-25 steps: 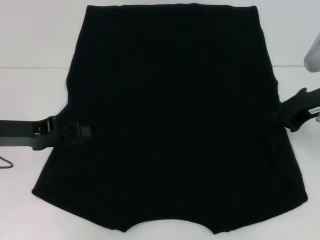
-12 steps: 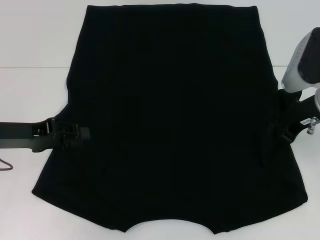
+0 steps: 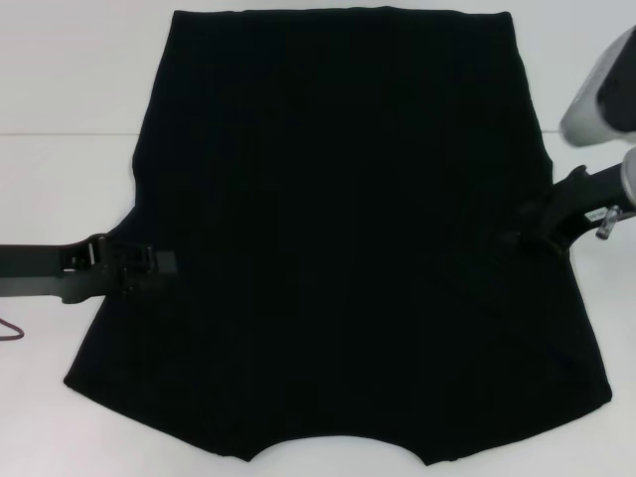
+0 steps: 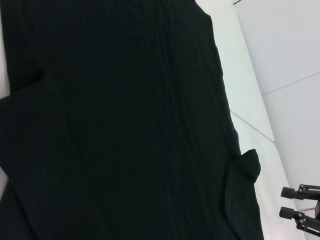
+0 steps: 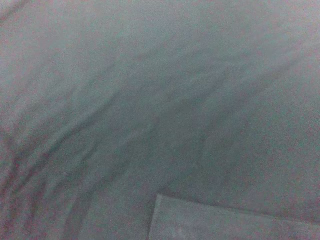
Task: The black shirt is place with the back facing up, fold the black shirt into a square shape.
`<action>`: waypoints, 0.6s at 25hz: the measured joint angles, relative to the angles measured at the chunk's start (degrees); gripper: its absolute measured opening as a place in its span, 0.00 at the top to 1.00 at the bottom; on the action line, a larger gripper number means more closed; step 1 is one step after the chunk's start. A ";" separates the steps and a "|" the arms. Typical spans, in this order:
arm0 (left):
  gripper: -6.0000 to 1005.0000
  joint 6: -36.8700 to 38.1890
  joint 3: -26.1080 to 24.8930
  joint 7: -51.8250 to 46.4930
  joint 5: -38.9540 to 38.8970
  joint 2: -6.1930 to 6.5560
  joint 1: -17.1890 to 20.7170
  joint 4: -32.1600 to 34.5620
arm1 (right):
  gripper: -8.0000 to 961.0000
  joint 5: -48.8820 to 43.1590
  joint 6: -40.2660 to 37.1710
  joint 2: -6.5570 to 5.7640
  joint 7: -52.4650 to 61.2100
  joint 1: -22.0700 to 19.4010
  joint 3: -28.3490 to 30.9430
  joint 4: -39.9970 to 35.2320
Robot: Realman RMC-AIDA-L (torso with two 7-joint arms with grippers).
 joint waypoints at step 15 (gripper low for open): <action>0.66 4.95 -0.40 0.11 1.01 0.92 2.31 3.61 | 0.47 21.36 -7.46 -10.23 21.59 -4.24 28.99 16.28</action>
